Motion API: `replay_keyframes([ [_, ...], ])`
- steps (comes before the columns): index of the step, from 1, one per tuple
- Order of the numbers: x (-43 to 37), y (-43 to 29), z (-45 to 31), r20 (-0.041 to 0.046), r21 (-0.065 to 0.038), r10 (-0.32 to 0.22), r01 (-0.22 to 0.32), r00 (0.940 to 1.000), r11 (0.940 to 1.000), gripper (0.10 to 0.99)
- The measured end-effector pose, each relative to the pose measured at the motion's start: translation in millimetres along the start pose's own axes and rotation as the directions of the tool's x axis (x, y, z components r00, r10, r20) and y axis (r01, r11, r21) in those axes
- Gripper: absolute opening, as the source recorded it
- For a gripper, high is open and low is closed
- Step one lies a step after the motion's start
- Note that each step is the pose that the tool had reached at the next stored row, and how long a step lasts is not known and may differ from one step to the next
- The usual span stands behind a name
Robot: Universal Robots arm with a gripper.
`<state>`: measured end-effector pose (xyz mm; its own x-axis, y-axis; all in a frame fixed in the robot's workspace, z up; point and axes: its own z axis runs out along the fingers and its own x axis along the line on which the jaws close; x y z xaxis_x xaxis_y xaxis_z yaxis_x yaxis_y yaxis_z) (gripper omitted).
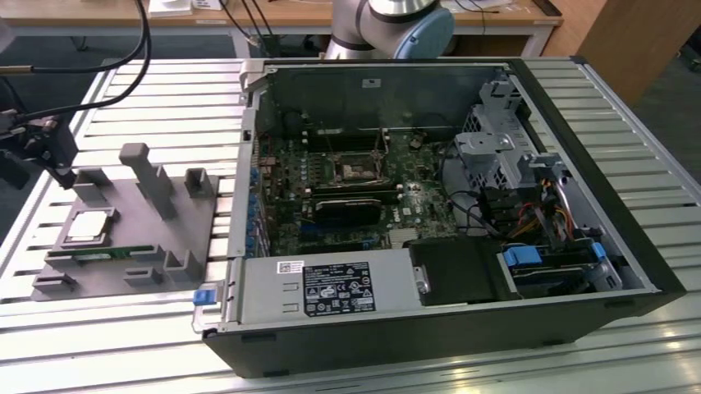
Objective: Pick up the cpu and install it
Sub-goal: 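Pick up the cpu and move it towards the insertion slot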
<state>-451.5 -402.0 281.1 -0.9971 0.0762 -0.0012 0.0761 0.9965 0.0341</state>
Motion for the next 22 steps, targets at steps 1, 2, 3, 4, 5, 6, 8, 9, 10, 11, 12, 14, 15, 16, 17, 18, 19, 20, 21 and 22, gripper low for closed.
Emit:
replay_keyframes([
  [1,0.0,0.0,0.7,0.0,0.0,0.0,0.0,1.0,1.0,0.655],
  [2,0.0,-0.1,1.5,0.0,0.0,0.0,0.0,1.0,1.0,0.655],
  [3,0.0,-0.1,2.2,0.0,0.001,0.0,0.0,1.0,1.0,0.655],
  [4,-0.1,-0.2,3.0,0.0001,0.001,0.0,0.0,1.0,1.0,0.718],
  [5,0.0,-0.2,3.7,0.0002,0.002,0.0,0.0,1.0,1.0,0.718],
  [6,0.0,-0.2,4.5,0.0002,0.002,0.0,0.0,1.0,1.0,0.718],
  [8,0.0,-0.2,5.8,0.0003,0.004,0.0,0.0,1.0,1.0,0.718],
  [9,0.0,-0.2,6.6,0.0004,0.004,0.0,0.0,1.0,1.0,0.718],
  [10,0.0,-0.2,7.2,0.0004,0.005,0.0,0.0,1.0,1.0,0.718],
  [11,-0.1,-0.3,7.8,0.0005,0.006,0.0,0.0,1.0,1.0,0.718],
  [12,-0.2,-0.3,8.5,0.0005,0.008,0.0,0.0,1.0,1.0,0.718],
  [14,-0.4,-0.3,10.0,0.0008,0.01,0.0,0.0,1.0,1.0,0.718],
  [15,-0.5,-0.3,10.7,0.0008,0.01,0.0,0.0,1.0,0.9999,0.718],
  [16,-0.5,-0.3,11.3,0.0008,0.01,0.0,0.0,1.0,0.9999,0.718],
  [17,-0.5,-0.3,11.9,0.0008,0.01,0.0,0.0,1.0,0.9999,0.718],
  [18,-0.5,-0.4,12.5,0.0008,0.01,0.0,0.0,1.0,0.9999,0.718],
  [19,-0.5,-0.4,13.1,0.0008,0.01,0.0,0.0,1.0,0.9999,0.718],
  [20,-0.5,-0.4,13.7,0.0008,0.01,0.0,0.0,1.0,0.9999,0.718],
  [21,-0.5,-0.4,14.4,0.0008,0.01,0.0,0.0,1.0,0.9999,0.718],
  [22,-0.5,-0.5,15.1,0.0008,0.01,0.0,0.0,1.0,0.9999,0.718],
])
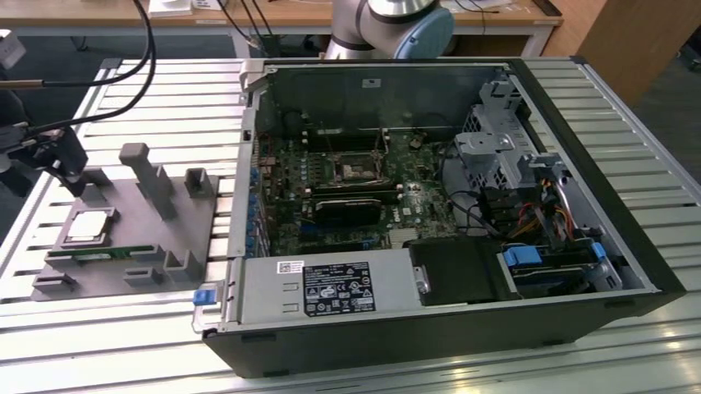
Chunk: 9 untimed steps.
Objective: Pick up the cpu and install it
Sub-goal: 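Pick up the cpu and move it towards the insertion slot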
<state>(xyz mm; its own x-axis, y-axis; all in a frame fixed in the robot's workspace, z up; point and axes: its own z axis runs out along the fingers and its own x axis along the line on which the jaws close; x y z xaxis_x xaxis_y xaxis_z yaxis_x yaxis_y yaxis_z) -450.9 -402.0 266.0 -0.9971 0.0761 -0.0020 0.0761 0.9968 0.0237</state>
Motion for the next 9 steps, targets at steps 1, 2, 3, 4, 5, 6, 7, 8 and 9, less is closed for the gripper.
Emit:
replay_keyframes([
  [1,0.0,0.0,0.7,0.0,0.0,0.0,0.0,1.0,1.0,0.718],
  [2,0.0,0.0,1.4,0.0,0.0,0.0,0.0,1.0,1.0,0.718],
  [3,0.0,-0.1,2.1,0.0,0.0,0.0,0.0,1.0,1.0,0.718],
  [4,0.0,-0.1,2.9,-0.0001,0.0,0.0,0.0,1.0,1.0,0.718],
  [5,0.0,-0.1,3.7,0.0,0.0,0.0,0.0,1.0,1.0,0.718],
  [6,0.0,-0.1,5.9,0.0,0.0,0.0,0.0,1.0,1.0,0.718],
  [7,0.0,-0.2,6.9,0.0,0.0,0.0,0.0,1.0,1.0,0.718],
  [8,0.0,-0.2,8.0,-0.0001,0.0,0.0,0.0,1.0,1.0,0.718],
  [9,-0.2,-0.2,10.6,0.0,0.0,0.0,0.0,1.0,1.0,0.718],
])
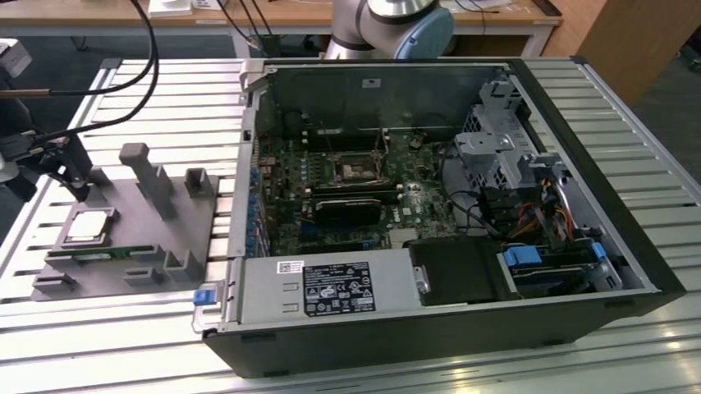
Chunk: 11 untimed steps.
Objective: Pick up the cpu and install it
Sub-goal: 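Pick up the cpu and move it towards the insertion slot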
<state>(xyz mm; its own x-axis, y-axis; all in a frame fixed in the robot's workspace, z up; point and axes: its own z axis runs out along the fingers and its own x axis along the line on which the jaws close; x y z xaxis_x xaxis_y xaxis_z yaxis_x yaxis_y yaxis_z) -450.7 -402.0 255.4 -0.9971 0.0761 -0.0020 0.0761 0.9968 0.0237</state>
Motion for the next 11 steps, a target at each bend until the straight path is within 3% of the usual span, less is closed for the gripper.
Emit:
replay_keyframes([
  [4,-0.4,-0.1,6.4,0.0,0.0,0.0,0.0,1.0,1.0,0.718],
  [11,-0.4,-0.2,11.3,0.0,0.0,0.0,0.0,1.0,1.0,0.718],
])
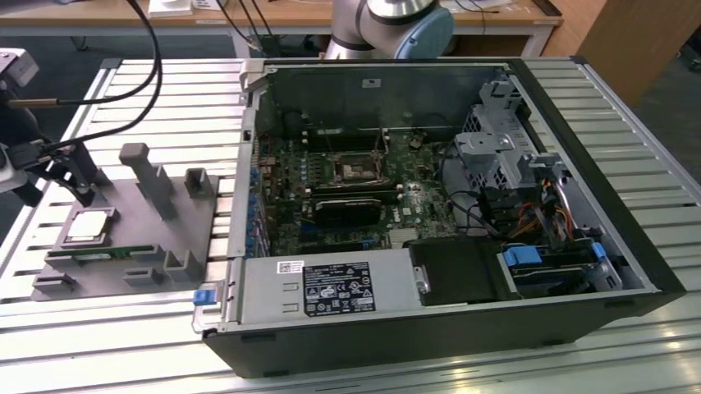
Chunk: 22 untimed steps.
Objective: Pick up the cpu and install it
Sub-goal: 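Pick up the cpu and move it towards the insertion slot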
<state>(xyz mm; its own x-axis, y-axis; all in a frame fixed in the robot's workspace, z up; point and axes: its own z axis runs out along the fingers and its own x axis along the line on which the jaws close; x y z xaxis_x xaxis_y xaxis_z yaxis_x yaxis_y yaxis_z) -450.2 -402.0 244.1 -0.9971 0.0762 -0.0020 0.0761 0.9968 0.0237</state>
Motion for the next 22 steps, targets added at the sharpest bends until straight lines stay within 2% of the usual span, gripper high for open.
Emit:
replay_keyframes([
  [22,-0.9,-0.2,9.9,0.0,0.0,0.0,0.0,1.0,1.0,0.718],
])
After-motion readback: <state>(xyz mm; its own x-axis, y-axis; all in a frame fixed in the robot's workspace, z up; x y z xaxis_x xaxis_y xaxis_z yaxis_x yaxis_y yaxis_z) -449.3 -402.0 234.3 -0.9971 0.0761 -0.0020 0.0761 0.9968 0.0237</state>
